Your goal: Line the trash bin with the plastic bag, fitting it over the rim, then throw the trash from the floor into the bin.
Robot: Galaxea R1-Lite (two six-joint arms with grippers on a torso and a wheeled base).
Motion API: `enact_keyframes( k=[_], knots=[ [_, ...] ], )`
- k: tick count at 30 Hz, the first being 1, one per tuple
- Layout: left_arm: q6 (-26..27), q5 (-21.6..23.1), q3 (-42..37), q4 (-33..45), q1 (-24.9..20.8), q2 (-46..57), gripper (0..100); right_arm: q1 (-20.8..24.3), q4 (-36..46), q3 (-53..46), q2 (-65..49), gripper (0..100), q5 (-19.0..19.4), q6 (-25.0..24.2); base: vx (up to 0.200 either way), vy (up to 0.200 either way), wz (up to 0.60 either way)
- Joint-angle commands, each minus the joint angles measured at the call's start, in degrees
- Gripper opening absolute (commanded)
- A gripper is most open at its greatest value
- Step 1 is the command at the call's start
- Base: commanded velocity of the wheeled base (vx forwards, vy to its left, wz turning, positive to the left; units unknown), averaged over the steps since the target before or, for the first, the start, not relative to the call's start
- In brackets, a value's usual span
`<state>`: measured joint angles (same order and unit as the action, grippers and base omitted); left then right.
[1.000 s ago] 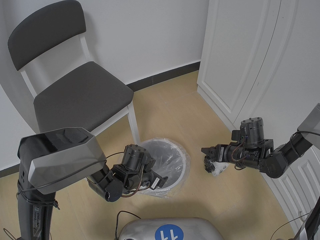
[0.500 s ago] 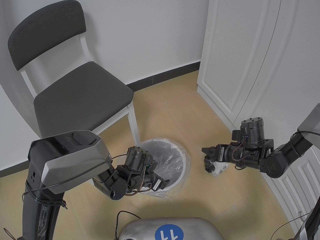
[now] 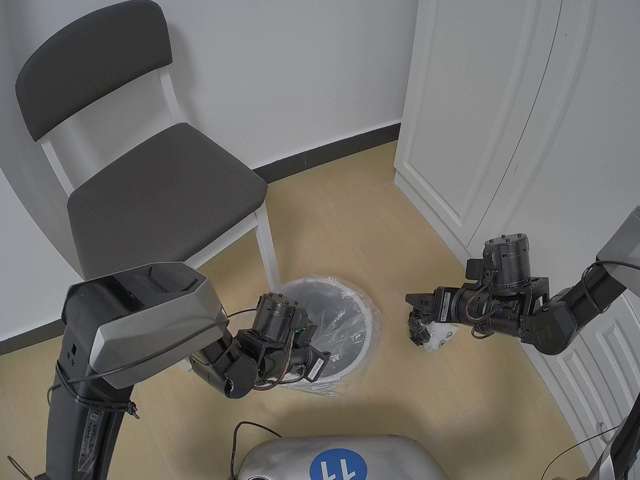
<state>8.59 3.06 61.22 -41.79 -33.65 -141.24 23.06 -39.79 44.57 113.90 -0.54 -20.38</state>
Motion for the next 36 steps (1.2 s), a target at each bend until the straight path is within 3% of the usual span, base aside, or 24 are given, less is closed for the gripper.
enact_keyframes(
  k=[1, 11, 17, 22, 36],
  knots=[
    [-0.2, 0.0, -0.6, -0.2, -0.2, 0.4, 0, 0.0, 0.0, 0.0, 0.1, 100, 0.0, 0.0, 0.000, 0.000, 0.00],
    [-0.3, -0.2, -4.1, -3.7, -0.5, 1.2, 0, 0.0, 0.0, -0.4, -0.1, 100, 0.0, 0.1, 0.000, 0.000, 0.00],
    [0.0, -0.1, -14.1, -15.1, -4.0, 3.1, 0, 0.0, 0.0, -0.5, -0.3, 100, 0.0, 0.2, 0.000, 0.000, 0.00],
    [-0.2, -0.1, -18.1, -20.3, -6.2, 2.7, 0, 0.0, 0.0, -1.0, -0.6, 100, 0.0, 1.0, 0.000, 0.000, 0.00],
    [-0.7, -0.1, -17.4, -22.6, -9.7, -2.2, 0, 0.5, -0.1, -1.8, -0.2, 100, 0.0, 1.7, 0.000, 0.000, 0.00]
  ],
)
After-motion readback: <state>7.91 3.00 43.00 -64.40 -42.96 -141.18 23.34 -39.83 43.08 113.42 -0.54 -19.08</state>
